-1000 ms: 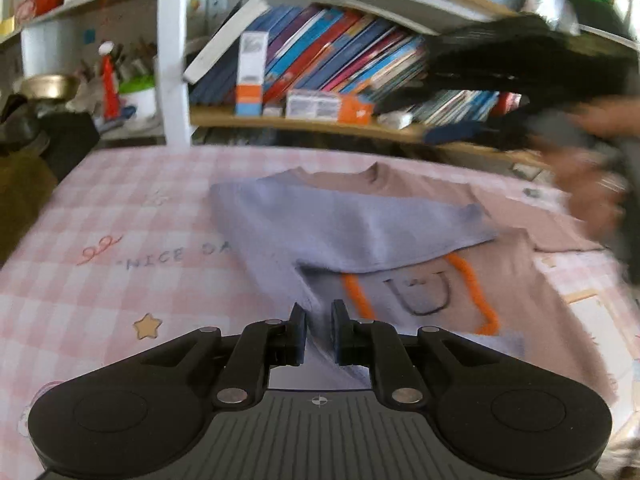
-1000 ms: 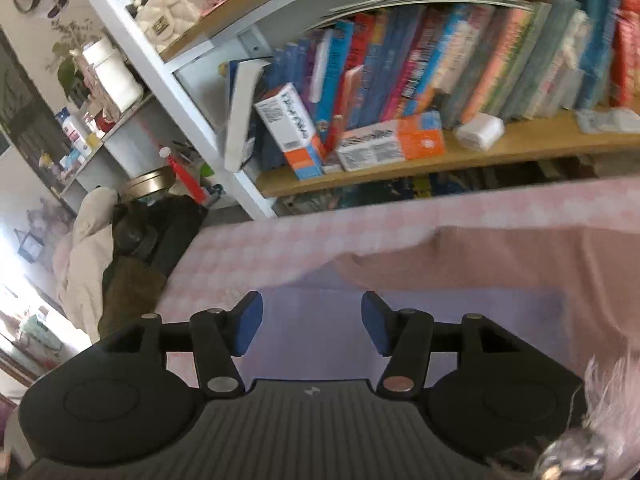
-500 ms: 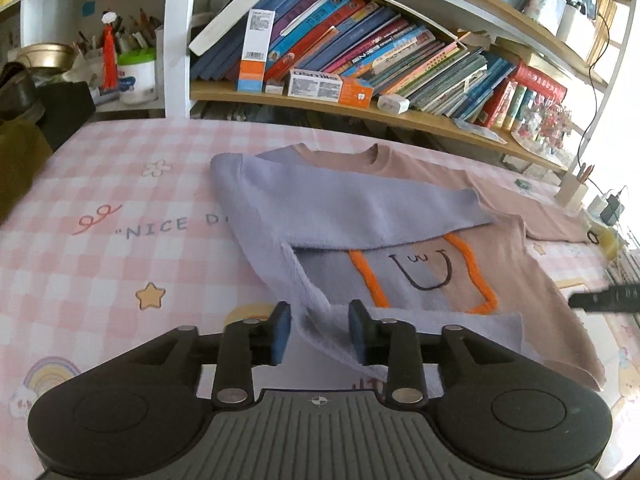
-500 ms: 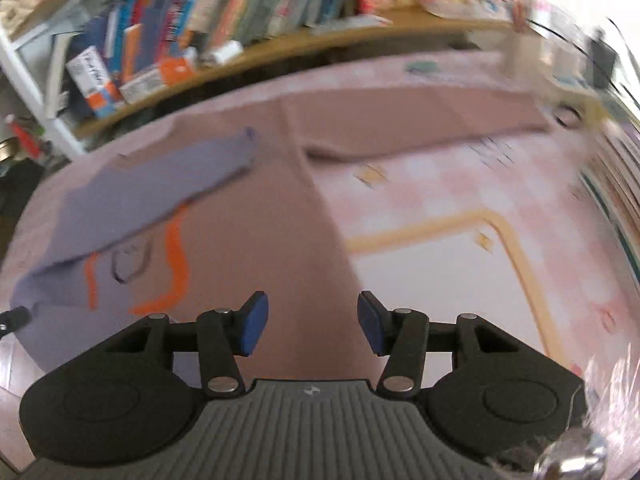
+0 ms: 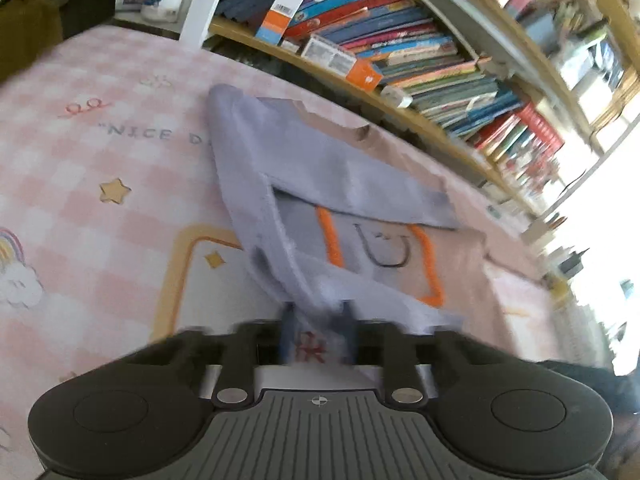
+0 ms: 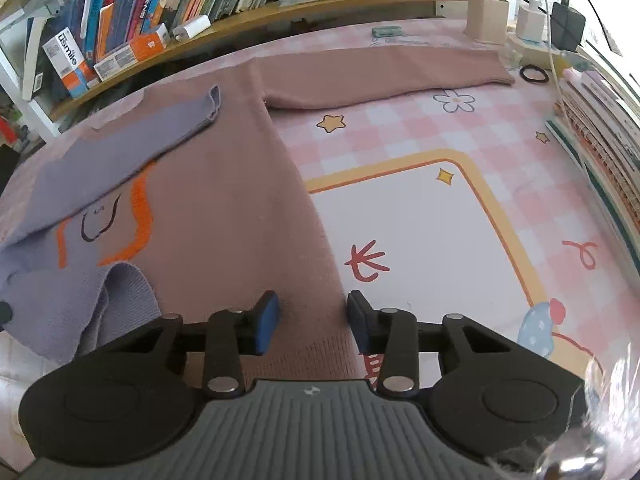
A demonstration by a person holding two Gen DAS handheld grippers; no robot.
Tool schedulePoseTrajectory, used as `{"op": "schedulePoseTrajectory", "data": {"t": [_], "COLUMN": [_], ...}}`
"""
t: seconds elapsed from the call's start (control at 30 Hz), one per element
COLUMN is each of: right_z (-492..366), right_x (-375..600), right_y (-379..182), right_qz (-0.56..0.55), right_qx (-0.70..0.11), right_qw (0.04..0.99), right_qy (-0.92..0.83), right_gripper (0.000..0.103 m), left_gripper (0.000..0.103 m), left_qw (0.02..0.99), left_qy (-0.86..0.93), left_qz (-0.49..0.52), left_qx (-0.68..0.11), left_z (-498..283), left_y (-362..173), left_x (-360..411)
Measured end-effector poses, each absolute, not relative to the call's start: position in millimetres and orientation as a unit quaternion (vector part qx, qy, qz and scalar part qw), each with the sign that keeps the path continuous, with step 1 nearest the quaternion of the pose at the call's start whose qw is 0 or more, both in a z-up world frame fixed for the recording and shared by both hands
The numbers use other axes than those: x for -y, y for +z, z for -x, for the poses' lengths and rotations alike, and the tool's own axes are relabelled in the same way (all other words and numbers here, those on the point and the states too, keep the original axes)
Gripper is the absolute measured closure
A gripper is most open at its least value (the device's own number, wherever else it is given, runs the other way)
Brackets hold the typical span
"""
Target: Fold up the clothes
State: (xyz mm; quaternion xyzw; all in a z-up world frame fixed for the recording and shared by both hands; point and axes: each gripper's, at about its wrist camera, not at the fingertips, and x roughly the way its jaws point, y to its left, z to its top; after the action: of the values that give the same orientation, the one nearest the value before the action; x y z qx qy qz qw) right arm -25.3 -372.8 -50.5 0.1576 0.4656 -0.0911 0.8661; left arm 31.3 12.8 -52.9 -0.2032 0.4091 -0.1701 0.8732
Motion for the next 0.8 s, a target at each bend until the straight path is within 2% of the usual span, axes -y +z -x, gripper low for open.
{"op": "schedulePoseTrajectory", "data": {"t": [0.07,0.23,0.3,0.47,0.5,0.53,0.57,0.6,0.63,0.7,0.73,0.8], "right_z": [26.8,30.3,30.6,27.7,27.0,26.3,26.1,26.3,26.7,29.0,31.7,37.1], "right_x": [373.6,375.7,375.3,368.2,366.1,363.9,361.2,359.2,358.0,355.2,356.4,358.8], "right_y": [-49.7,-51.6,-51.7,-51.7,-52.1,-52.3,-52.3,-52.4,-52.3,-50.9,-50.8,-50.7], "right_qz": [-0.159,-0.159,-0.159,-0.142,-0.132,-0.122,-0.113,-0.106,-0.105,-0.092,-0.092,-0.094], "right_qx": [-0.466,-0.468,-0.466,-0.469,-0.469,-0.469,-0.469,-0.468,-0.468,-0.467,-0.466,-0.465], "right_qw": [0.866,0.865,0.866,0.868,0.869,0.871,0.872,0.874,0.875,0.878,0.878,0.878], "right_qy": [-0.091,-0.089,-0.089,-0.084,-0.083,-0.082,-0.080,-0.073,-0.061,-0.056,-0.060,-0.069], "right_gripper": [0.066,0.066,0.064,0.064,0.065,0.070,0.079,0.084,0.091,0.093,0.093,0.093], "left_gripper": [0.097,0.096,0.096,0.089,0.084,0.079,0.077,0.077,0.078,0.086,0.095,0.097], "left_qw": [0.877,0.900,0.897,0.902,0.904,0.905,0.905,0.905,0.906,0.901,0.898,0.891], "left_qy": [-0.167,-0.113,-0.093,-0.081,-0.081,-0.082,-0.086,-0.090,-0.090,-0.092,-0.095,-0.102], "left_qz": [0.223,0.186,0.156,0.114,0.103,0.092,0.083,0.074,0.064,0.048,0.041,0.031], "left_qx": [-0.391,-0.379,-0.402,-0.409,-0.408,-0.408,-0.408,-0.408,-0.409,-0.421,-0.428,-0.440], "left_z": [-27.3,-17.5,-17.4,-12.9,-13.8,-15.5,-17.6,-19.8,-22.2,-29.5,-33.0,-40.7], "left_y": [-43.7,-32.8,-38.4,-41.2,-40.5,-41.3,-42.6,-43.8,-45.5,-51.4,-54.7,-59.8], "left_x": [-26.0,-53.5,-52.8,-41.2,-38.4,-34.7,-30.6,-26.5,-22.6,-13.5,-8.6,3.0]}}
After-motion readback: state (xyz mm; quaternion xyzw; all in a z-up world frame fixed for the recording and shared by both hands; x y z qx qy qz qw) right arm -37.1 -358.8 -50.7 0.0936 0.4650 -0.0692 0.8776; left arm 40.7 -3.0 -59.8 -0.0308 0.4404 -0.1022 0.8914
